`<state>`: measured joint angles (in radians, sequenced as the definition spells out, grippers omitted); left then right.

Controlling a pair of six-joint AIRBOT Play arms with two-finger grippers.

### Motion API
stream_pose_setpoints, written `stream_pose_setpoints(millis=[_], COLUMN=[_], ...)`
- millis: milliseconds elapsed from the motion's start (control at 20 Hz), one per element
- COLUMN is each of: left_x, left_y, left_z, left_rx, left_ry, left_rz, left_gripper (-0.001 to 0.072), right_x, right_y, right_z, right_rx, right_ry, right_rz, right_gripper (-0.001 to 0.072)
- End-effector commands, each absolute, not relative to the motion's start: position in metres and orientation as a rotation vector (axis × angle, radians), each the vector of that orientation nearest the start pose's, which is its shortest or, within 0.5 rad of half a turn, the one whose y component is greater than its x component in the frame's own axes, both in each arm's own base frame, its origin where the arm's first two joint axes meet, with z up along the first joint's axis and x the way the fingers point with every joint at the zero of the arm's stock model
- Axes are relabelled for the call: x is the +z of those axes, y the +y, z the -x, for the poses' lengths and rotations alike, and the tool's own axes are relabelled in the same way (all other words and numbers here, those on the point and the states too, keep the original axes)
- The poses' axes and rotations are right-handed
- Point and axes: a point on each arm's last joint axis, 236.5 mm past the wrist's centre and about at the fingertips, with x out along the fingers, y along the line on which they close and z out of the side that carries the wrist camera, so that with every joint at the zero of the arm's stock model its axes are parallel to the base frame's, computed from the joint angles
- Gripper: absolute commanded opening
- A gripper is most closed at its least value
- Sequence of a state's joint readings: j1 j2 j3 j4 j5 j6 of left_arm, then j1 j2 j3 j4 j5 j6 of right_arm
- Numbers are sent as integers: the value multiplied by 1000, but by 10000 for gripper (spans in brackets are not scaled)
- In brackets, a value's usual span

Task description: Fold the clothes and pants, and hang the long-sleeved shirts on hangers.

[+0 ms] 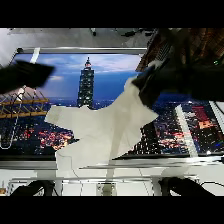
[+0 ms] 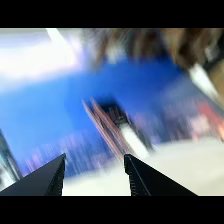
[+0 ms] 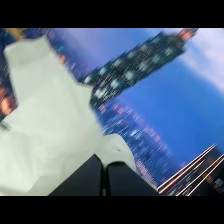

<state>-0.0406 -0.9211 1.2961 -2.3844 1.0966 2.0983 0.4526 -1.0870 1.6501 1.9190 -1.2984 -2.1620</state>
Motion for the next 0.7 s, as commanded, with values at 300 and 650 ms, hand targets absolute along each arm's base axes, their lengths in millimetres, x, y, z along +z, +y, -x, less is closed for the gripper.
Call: stream_pose_setpoints(millis=[300, 650], left_x=[18, -27], left_y=[-264, -279], left_z=[-316, -310], left_rx=[-963, -968], left_ry=[1155, 1266], left_rz=[209, 228], left_gripper=[494, 500], right_x=[56, -27], right_y=[176, 100], right_z=[-176, -174], right_rx=[1013, 573], right_ry=[1380, 1583], right_rz=[550, 586], right_gripper=[46, 679])
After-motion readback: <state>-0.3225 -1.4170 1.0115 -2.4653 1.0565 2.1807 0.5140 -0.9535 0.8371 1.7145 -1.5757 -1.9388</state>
